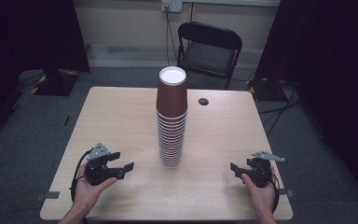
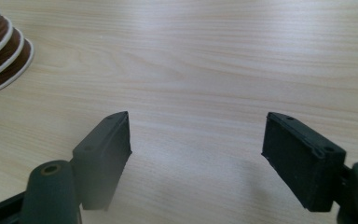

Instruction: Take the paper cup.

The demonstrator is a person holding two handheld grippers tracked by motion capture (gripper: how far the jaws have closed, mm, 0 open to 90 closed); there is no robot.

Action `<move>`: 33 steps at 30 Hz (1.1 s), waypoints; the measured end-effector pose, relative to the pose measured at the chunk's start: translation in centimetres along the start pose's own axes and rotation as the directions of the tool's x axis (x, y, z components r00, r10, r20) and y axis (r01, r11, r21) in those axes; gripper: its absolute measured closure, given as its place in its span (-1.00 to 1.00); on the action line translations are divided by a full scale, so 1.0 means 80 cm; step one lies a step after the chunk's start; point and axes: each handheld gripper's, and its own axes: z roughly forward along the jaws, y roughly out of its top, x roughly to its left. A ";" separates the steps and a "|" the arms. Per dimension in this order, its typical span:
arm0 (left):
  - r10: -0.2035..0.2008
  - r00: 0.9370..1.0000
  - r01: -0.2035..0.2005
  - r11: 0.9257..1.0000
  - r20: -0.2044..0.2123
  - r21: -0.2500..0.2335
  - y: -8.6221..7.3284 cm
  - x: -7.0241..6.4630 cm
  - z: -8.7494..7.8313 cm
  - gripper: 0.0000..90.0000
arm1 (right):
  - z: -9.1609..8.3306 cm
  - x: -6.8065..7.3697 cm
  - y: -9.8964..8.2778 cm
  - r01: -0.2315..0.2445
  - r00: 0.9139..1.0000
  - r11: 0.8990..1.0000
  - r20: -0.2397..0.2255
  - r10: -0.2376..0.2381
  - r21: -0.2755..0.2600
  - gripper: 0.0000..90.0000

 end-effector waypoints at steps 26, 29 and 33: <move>0.092 0.989 -0.080 0.991 0.112 -0.109 0.054 -0.031 -0.013 -0.57 | -0.003 0.033 0.001 0.088 0.990 0.996 -0.106 -0.090 -0.023 -0.57; 0.105 0.985 -0.085 0.985 0.134 -0.149 0.073 -0.036 -0.014 -0.61 | -0.004 0.033 0.000 0.089 0.989 0.996 -0.114 -0.091 -0.022 -0.58; 0.123 0.982 -0.098 0.981 0.145 -0.168 0.086 -0.043 -0.014 -0.64 | -0.004 0.033 0.001 0.088 0.989 0.996 -0.116 -0.091 -0.025 -0.58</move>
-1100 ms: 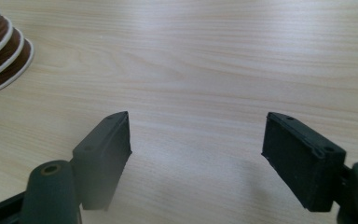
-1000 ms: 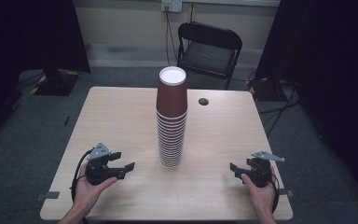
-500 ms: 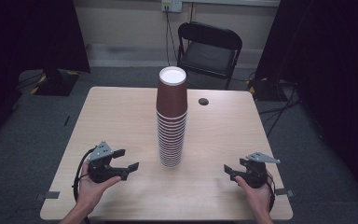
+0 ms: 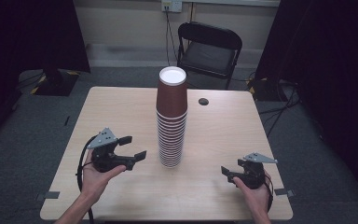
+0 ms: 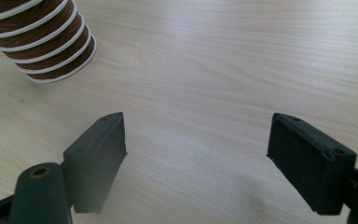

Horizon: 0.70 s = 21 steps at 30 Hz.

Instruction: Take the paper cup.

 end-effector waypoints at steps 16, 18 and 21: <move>0.052 0.997 -0.047 0.995 0.058 -0.088 0.063 -0.019 0.001 -0.66 | -0.001 0.000 0.000 0.017 1.000 1.000 0.000 -0.017 -0.004 -0.56; 0.052 0.997 -0.046 0.994 0.054 -0.097 0.072 -0.018 -0.001 -0.66 | -0.001 0.001 0.000 0.017 1.000 1.000 -0.003 -0.017 -0.003 -0.57; 0.066 0.996 -0.059 0.993 0.066 -0.105 0.088 -0.018 -0.002 -0.66 | -0.001 0.000 0.000 0.017 1.000 1.000 -0.011 -0.017 -0.001 -0.57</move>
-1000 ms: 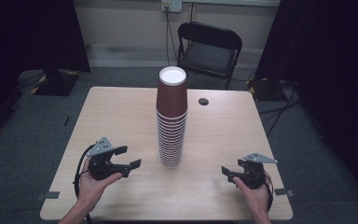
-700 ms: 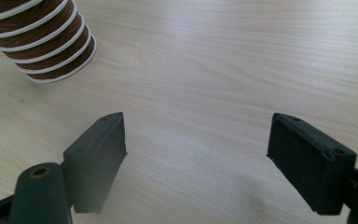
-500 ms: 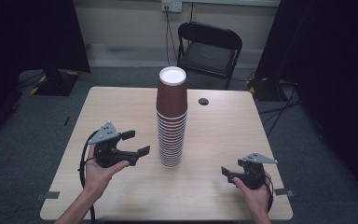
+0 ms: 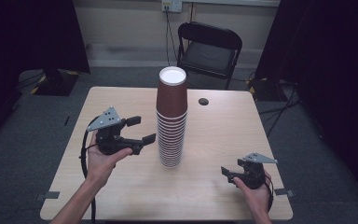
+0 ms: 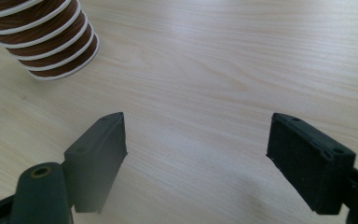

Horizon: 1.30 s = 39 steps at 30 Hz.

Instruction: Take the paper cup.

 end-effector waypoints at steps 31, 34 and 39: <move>0.083 0.996 -0.085 0.994 -0.026 -0.075 0.108 -0.012 0.046 -0.65 | -0.001 0.001 0.000 0.013 1.000 1.000 -0.014 -0.013 0.005 -0.63; 0.085 0.996 -0.086 0.995 -0.014 -0.050 0.115 -0.010 0.056 -0.67 | -0.002 0.002 0.000 0.016 1.000 1.000 -0.019 -0.016 0.004 -0.64; 0.095 0.995 -0.096 0.995 -0.021 -0.027 0.119 -0.007 0.068 -0.66 | -0.001 0.002 0.000 0.016 1.000 1.000 -0.025 -0.016 0.002 -0.64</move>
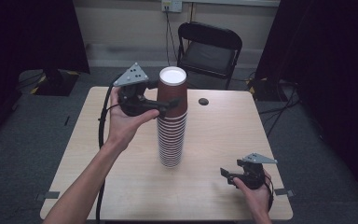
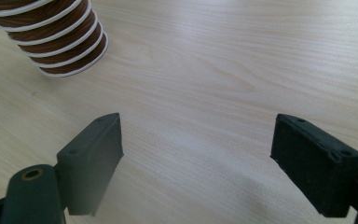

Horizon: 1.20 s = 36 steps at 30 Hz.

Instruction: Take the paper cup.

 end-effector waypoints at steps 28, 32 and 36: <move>0.043 0.999 -0.043 0.993 0.004 0.106 -0.012 0.000 0.040 -0.75 | 0.000 -0.002 -0.001 -0.015 1.000 1.000 -0.002 0.015 -0.007 -0.64; 0.041 0.999 -0.041 0.995 0.005 0.093 -0.011 0.000 0.039 -0.73 | -0.001 -0.002 0.000 -0.015 1.000 1.000 -0.003 0.015 -0.009 -0.64; 0.038 0.999 -0.038 0.996 0.001 0.082 -0.009 0.000 0.038 -0.73 | -0.001 -0.002 0.000 -0.014 1.000 1.000 -0.004 0.014 -0.008 -0.64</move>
